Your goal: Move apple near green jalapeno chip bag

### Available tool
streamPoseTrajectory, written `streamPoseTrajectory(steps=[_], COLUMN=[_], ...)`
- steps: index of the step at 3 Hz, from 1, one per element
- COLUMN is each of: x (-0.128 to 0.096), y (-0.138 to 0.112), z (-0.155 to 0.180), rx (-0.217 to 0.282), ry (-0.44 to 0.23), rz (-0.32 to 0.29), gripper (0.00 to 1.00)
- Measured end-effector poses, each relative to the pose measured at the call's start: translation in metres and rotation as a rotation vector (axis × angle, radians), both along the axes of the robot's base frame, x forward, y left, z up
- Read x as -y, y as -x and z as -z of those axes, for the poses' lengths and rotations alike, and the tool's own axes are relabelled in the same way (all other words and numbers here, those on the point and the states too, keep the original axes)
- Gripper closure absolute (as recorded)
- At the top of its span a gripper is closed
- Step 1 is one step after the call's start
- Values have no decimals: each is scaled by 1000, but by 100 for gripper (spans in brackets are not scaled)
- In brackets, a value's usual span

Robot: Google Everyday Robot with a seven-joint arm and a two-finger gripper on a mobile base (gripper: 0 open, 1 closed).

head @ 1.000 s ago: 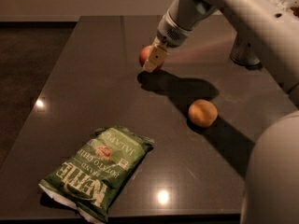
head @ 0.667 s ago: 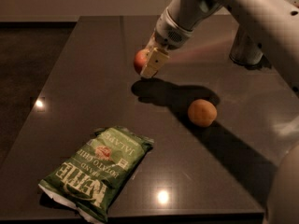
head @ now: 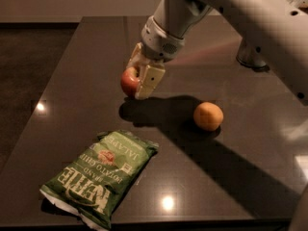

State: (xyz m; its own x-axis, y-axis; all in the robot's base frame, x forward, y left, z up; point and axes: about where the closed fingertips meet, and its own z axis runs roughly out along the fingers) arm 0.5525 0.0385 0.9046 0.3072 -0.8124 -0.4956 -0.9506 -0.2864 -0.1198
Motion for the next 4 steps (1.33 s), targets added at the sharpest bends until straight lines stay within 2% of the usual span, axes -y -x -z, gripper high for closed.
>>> streamPoseTrajectory(steps=[1, 2, 3, 4], x=[-10, -14, -19, -22], y=[24, 42, 52, 55], z=[9, 19, 31, 41], rx=[11, 22, 26, 7], ry=[38, 63, 88, 100], rz=[-130, -212, -259, -293], gripper=[100, 100, 82, 58])
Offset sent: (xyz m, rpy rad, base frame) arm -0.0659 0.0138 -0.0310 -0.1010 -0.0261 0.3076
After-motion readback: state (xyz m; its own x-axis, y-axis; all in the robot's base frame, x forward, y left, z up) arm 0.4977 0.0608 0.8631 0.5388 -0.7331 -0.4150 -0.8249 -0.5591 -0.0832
